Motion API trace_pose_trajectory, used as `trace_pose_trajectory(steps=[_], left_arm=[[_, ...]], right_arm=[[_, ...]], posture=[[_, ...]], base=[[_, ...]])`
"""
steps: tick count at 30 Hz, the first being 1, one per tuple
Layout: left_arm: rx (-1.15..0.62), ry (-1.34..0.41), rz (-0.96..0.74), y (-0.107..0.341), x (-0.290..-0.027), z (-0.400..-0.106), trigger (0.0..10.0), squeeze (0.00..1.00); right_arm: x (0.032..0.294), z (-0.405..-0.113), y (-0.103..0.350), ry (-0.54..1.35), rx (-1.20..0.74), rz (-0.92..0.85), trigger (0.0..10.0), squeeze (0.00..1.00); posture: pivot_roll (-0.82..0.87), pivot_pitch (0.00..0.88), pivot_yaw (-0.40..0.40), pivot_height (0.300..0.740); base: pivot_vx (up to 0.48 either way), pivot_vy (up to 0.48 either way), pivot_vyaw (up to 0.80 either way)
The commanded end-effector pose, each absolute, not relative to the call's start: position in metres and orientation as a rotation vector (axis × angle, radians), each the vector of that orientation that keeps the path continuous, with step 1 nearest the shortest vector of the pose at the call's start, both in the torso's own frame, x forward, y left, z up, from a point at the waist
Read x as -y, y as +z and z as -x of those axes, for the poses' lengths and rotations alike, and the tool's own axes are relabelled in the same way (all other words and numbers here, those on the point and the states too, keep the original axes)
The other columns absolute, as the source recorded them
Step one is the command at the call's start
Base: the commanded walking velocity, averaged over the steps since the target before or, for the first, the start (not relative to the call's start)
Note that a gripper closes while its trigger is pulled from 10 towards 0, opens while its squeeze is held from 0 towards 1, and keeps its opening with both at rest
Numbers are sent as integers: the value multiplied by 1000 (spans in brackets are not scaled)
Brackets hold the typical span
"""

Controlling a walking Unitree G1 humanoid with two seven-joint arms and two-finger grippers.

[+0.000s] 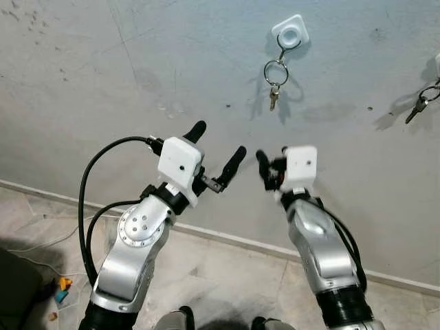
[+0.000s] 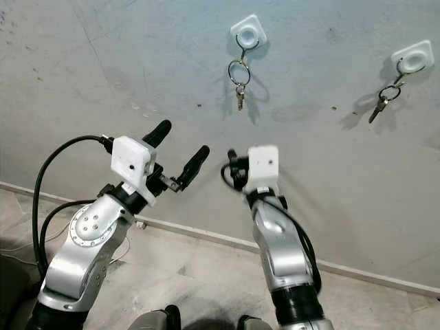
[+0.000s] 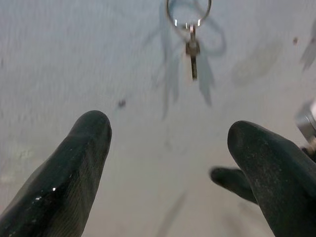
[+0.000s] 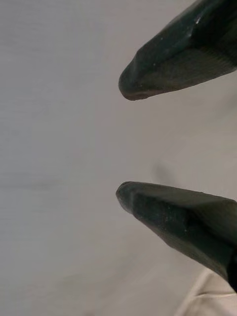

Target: Hang keys on a hook

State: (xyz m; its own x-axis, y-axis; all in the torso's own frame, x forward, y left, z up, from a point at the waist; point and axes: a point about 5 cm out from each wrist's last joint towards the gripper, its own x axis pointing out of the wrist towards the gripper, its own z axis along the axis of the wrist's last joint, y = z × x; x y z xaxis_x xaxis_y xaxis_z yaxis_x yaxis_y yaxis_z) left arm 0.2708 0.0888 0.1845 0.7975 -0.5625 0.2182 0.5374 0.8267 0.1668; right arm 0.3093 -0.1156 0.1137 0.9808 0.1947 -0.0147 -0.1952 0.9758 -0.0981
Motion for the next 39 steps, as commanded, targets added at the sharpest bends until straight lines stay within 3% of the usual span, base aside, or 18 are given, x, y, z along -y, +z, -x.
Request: trace_pose_trajectory(steps=[1, 14, 18, 28, 29, 30, 31, 39], left_arm=[[233, -578, -109, 175, -93, -270, 10000, 0], [-236, -417, -212, 38, -148, -253, 10000, 0], [-403, -358, -270, -5, -160, -241, 10000, 0], [-604, -295, -269, -42, -161, -238, 10000, 0], [-628, -295, -273, -45, -161, -236, 10000, 0], [-652, -295, -278, -48, -161, -234, 10000, 0], [-678, -296, -287, -51, -162, -231, 10000, 0], [-947, -248, -266, -80, -180, -190, 10000, 0]], right_arm=[[114, -305, 102, 218, -32, 130, 10000, 1000], [128, -264, 2, 301, -340, 333, 10000, 1000], [147, -254, -25, 200, -513, 177, 10000, 1000], [158, -238, -51, 163, -723, 125, 10000, 1000], [157, -235, -54, 171, -745, 117, 10000, 910], [155, -232, -56, 184, -765, 110, 10000, 910], [154, -229, -59, 187, -784, 107, 10000, 0], [159, -203, -77, 204, -933, 151, 10000, 0]], posture=[[77, 159, 41, 740], [67, 151, 20, 740], [68, 139, 10, 740], [59, 115, -2, 740], [56, 113, -4, 740], [55, 111, -5, 740], [48, 104, -5, 740], [37, 93, -14, 740]], base=[[0, 0, 0], [0, 0, 0], [0, 0, 0], [0, 0, 0], [0, 0, 0], [0, 0, 0], [0, 0, 0], [0, 0, 0]])
